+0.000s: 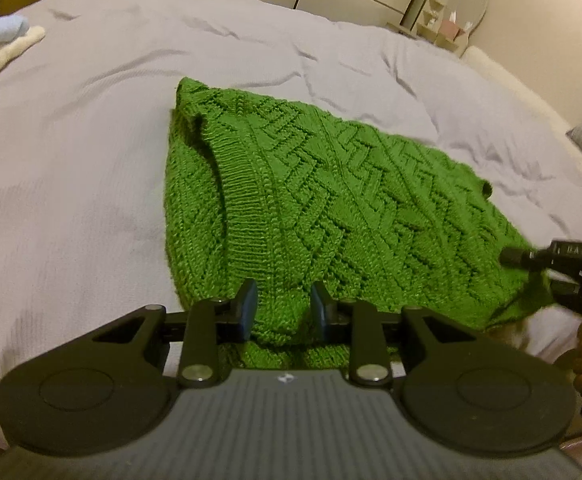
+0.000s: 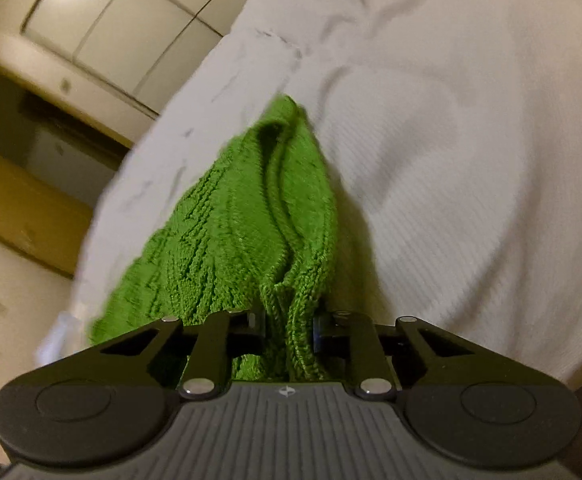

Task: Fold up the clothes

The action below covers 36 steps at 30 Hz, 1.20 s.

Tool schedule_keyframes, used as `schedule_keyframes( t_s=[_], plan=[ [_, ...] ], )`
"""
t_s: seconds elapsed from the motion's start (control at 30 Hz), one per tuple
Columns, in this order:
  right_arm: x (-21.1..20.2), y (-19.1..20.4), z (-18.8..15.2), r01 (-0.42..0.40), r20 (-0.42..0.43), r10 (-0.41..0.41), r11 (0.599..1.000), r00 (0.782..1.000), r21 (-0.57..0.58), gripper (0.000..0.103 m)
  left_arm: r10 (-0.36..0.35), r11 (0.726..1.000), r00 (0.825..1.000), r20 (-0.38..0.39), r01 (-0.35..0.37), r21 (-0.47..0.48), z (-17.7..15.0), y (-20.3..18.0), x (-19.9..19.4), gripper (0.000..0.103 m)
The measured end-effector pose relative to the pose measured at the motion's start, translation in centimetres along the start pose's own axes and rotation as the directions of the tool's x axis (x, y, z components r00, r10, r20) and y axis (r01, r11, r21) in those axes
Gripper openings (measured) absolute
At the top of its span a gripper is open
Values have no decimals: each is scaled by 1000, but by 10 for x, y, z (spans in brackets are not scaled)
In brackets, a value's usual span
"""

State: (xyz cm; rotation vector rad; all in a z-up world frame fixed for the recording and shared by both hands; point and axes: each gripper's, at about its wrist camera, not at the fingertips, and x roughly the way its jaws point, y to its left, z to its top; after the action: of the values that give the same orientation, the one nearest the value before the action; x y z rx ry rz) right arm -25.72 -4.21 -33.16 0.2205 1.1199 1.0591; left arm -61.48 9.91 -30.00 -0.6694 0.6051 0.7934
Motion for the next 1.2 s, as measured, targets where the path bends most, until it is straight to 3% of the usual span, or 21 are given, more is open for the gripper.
schedule_keyframes(
  t_s=[0.1, 0.17, 0.23, 0.27, 0.33, 0.4, 0.47, 0.53, 0.6, 0.77, 0.83, 0.9, 0.93, 1.0, 1.03, 1.1, 1.2],
  plan=[
    [-20, 56, -9, 54, 86, -30, 956, 996, -288, 20, -14, 1000, 1000, 6, 14, -9, -1, 5, -5, 23],
    [-26, 98, -24, 46, 125, 15, 881, 992, -471, 20, -16, 1000, 1000, 9, 16, -15, -1, 9, -9, 22],
    [-20, 138, -48, 46, 136, 54, 766, 989, -641, 20, -18, 999, 1000, 19, 18, -29, -2, 14, -15, 22],
    [-16, 152, -64, 37, 124, 74, 701, 990, -713, 20, -12, 999, 1000, 25, 13, -34, -2, 17, -18, 22],
    [-2, 172, -86, -5, 67, 94, 612, 993, -791, 20, 17, 999, 999, 29, -16, -43, -3, 23, -23, 22],
    [6, 179, -108, -91, -31, 114, 572, 993, -815, 20, 22, 998, 999, 25, -20, -67, -5, 31, -26, 22],
    [14, 181, -122, -175, -135, 113, 552, 984, -815, 32, 12, 996, 1000, 20, -10, -93, -7, 38, -29, 22],
    [10, 175, -129, -225, -193, 118, 569, 974, -791, 45, 12, 994, 1000, 24, -9, -105, -8, 40, -32, 22],
    [0, 168, -123, -256, -200, 160, 613, 967, -747, 46, 14, 994, 999, 29, -11, -109, -8, 40, -35, 22],
    [-25, 140, -75, -291, -119, 272, 776, 955, -560, 47, -21, 994, 998, 55, 27, -107, -1, 31, -41, 23],
    [-28, 125, -56, -329, -111, 316, 812, 942, -483, 48, -47, 993, 997, 63, 54, -105, 3, 26, -41, 25],
    [-27, 113, -45, -298, -83, 292, 847, 953, -440, 48, -85, 989, 994, 62, 91, -114, 7, 24, -38, 32],
    [-22, 110, -41, -227, -72, 218, 864, 973, -449, 48, -102, 987, 993, 55, 108, -122, 8, 23, -34, 33],
    [-2, 103, -45, -106, -100, 65, 868, 993, -484, 48, -128, 982, 991, 33, 131, -135, 10, 19, -25, 35],
    [12, 99, -49, -105, -159, 28, 861, 987, -498, 48, -137, 980, 990, 25, 139, -139, 12, 17, -22, 35],
    [16, 97, -54, -128, -183, 40, 860, 982, -495, 47, -143, 979, 990, 17, 144, -141, 14, 14, -18, 38],
    [10, 99, -39, -157, -156, 90, 850, 984, -503, 45, -147, 979, 989, 10, 147, -143, 22, 13, -10, 41]
  ],
)
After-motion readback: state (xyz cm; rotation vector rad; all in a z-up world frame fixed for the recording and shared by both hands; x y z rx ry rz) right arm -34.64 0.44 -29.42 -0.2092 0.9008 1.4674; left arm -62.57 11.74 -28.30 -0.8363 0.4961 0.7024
